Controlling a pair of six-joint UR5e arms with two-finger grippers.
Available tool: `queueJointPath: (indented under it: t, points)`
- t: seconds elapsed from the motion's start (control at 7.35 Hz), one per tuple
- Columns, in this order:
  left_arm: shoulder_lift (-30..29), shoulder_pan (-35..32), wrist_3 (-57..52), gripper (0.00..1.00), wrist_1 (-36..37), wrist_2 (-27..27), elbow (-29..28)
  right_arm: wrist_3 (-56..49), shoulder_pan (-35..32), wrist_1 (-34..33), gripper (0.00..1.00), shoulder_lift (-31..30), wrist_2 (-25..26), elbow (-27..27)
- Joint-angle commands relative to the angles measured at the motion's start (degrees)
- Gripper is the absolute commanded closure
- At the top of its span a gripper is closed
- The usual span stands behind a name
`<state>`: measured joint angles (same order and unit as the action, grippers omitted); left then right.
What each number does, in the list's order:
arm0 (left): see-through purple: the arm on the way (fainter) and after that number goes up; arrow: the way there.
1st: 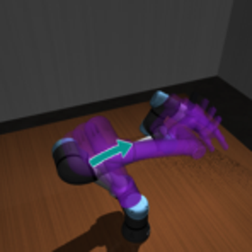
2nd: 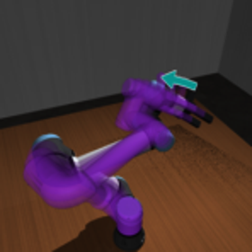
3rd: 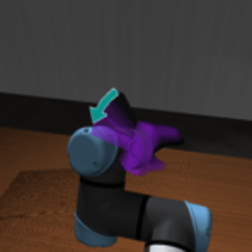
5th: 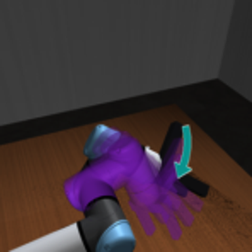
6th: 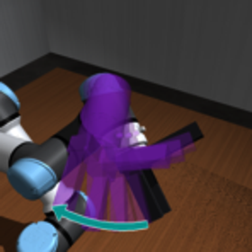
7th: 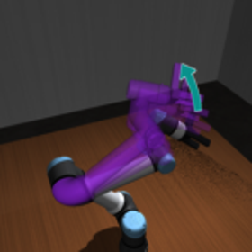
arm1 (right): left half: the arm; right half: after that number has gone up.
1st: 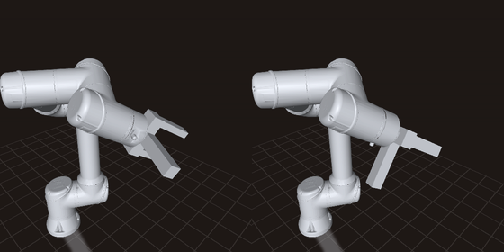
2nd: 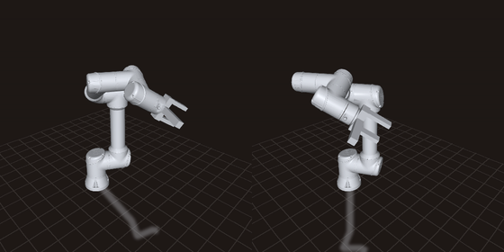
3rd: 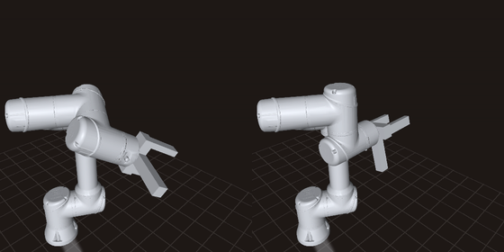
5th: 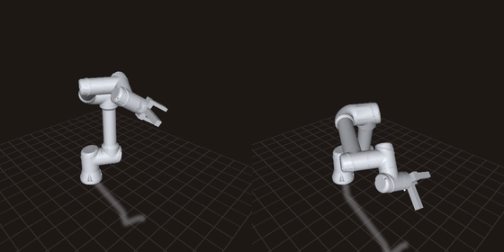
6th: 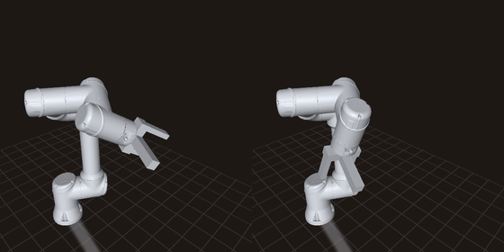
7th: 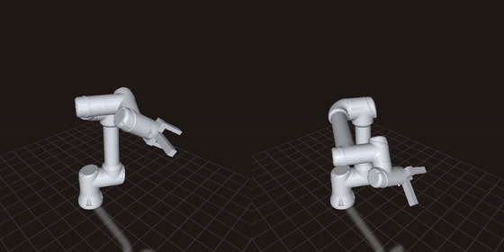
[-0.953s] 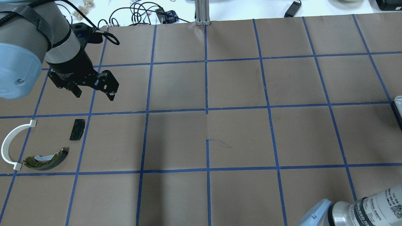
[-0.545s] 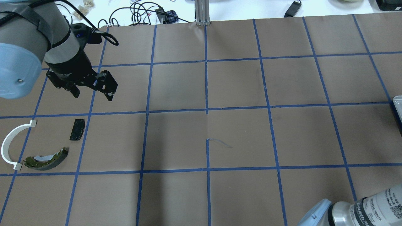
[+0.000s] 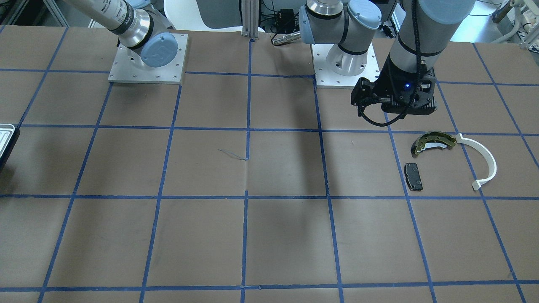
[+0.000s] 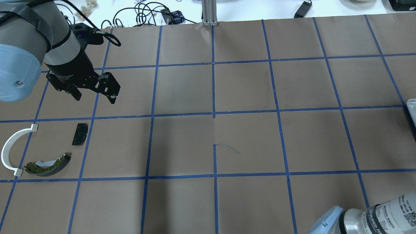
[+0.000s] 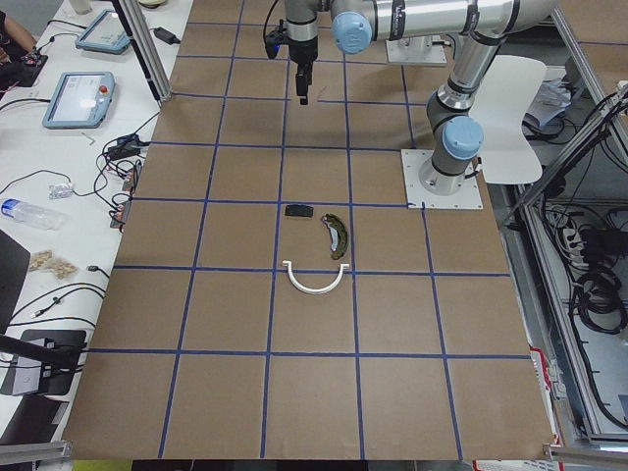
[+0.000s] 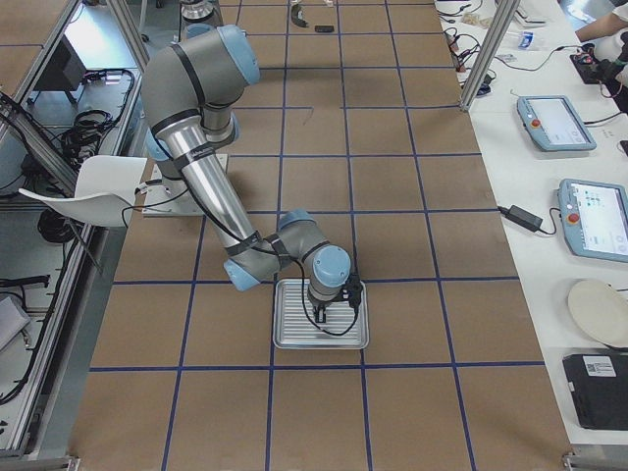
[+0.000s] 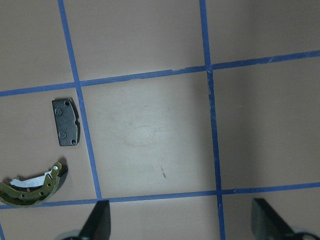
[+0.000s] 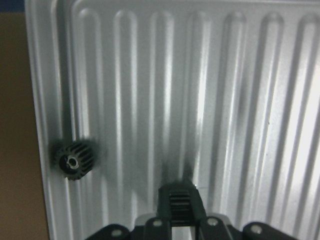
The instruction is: Place bearing gear from tray to pile
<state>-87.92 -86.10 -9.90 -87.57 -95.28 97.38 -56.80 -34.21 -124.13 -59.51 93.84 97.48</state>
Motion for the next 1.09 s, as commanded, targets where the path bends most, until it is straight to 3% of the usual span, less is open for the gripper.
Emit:
queueJointPath:
  t: [0.0,0.27,0.41,0.68,0.95]
  points:
    - [0.0,0.1,0.1,0.00,-0.1,0.0,0.0,0.8,-0.9,0.9,1.00,-3.7,4.3,0.6]
    - [-0.1,0.0,0.1,0.00,-0.1,0.1,0.1,2.8,-8.1,0.9,1.00,-10.4,4.8,1.0]
    - [-0.1,0.0,0.1,0.00,0.0,0.1,0.1,8.1,-14.0,4.1,1.00,-14.0,4.7,0.9]
    - [0.0,0.1,0.1,0.00,0.0,0.0,0.0,23.6,-29.4,10.8,1.00,-16.7,4.6,1.0]
    - [0.0,0.1,-0.3,0.00,0.0,0.1,-0.1,39.0,-45.3,12.9,1.00,-17.0,3.9,0.9]
